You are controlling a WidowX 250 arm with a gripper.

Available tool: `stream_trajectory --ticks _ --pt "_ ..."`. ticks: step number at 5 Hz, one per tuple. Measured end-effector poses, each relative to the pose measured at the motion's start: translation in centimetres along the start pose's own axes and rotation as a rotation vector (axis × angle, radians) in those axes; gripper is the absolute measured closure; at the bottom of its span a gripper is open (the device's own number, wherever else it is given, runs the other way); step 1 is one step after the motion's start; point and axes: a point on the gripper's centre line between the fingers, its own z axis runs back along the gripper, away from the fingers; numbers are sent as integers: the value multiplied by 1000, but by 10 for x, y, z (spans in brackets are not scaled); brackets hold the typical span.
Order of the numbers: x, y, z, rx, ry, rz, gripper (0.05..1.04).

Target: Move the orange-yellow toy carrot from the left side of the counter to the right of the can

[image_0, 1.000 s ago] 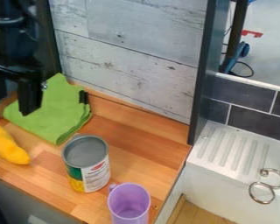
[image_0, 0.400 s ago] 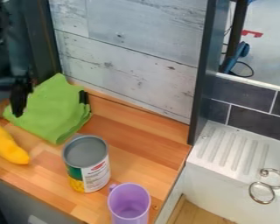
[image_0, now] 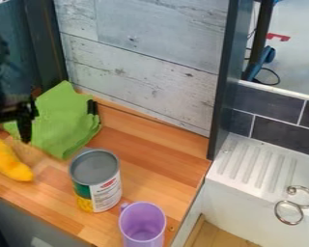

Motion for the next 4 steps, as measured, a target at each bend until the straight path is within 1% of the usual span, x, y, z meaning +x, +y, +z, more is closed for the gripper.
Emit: stream_trajectory --ticks 1,2,3,4 --pt "1 -1 -13 12 11 103 83" --pt "2 4 -28 34 37 179 83" --pt "5 9 -37 67 55 243 83" --pt "6 17 -47 88 75 268 83"
